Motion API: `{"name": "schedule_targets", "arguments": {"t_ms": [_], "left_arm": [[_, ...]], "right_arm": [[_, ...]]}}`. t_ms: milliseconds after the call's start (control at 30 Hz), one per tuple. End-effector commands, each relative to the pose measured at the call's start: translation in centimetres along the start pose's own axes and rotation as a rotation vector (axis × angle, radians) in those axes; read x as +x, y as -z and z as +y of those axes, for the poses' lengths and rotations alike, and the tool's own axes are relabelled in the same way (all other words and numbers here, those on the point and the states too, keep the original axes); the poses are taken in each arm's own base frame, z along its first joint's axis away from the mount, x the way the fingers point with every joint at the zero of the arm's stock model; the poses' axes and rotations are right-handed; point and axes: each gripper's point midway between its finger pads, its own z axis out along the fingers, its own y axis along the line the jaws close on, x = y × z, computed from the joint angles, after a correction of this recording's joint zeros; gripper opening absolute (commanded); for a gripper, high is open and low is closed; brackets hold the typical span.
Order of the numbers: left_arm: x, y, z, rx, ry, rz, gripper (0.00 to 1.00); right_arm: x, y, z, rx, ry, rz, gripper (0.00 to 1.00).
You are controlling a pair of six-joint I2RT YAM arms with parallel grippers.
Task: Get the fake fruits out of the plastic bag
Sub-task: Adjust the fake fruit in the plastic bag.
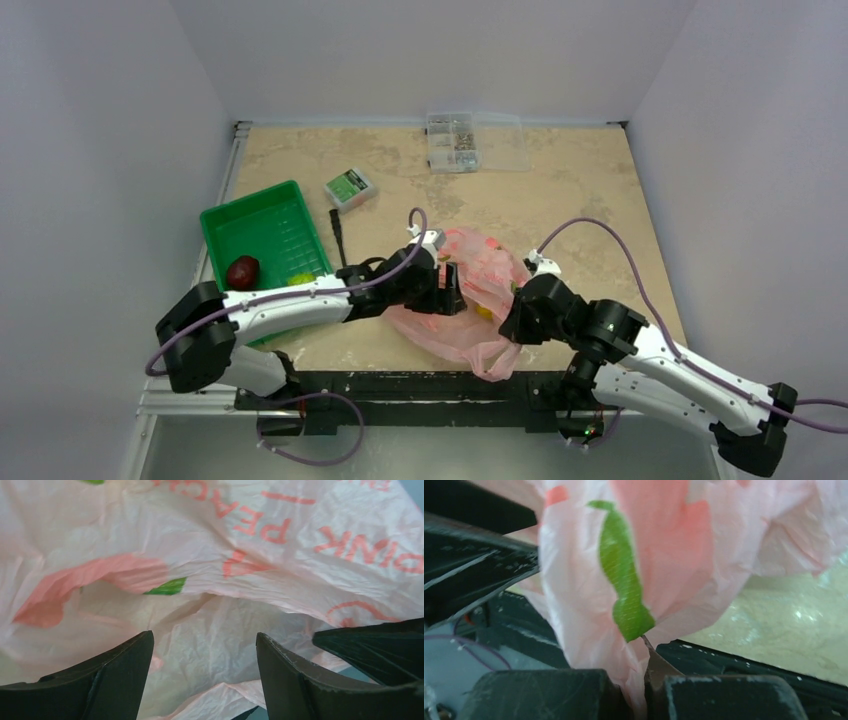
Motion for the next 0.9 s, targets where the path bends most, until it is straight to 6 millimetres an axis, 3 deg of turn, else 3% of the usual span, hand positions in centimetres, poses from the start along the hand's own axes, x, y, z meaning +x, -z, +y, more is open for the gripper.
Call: {"name": "schedule_targets", "arguments": {"t_ms": [0,133,233,467,667,767,867], "left_arm": [[-2.6,-1.3,-5.2,0.112,-0.047,-0.104,0.72],[-2.8,-3.1,-5.5,0.082,-0.044,-0.142,0.61],[-3.2,-4.2,-6.9,0.117,-0.039,-0.194,0.51],[-1.9,-6.4,-9.4,0.184,-0.047,-0.28,0.42],[-1.5,-7.9,-8.7,0.153,-0.014,-0.333,0.42],[-1.5,-8.7,-8.3,0.138,-0.005,-0.346,0.48],[-1.6,-9.2,-7.7,0.105,0.014,-0.353,0.61]], "right_arm": [[0.9,-0.2,-3.9,0.213,-0.116,0.003,0.0],[0.4,-0.1,-3.8,0.192,-0.117,-0.03,0.0],[-0.2,0.4,-3.6,0.176,-0.133,-0.063,0.0],[-2.1,1.9,-3.0,0.128,-0.166,-0.157,0.0],[-2.5,2.3,-2.8,0.126,-0.164,-0.163,0.0],[-2.5,2.2,-2.7,0.125,-0.161,-0.163,0.0],[-2.5,2.2,-2.3,0.107,-0.16,-0.158,0.0]]}}
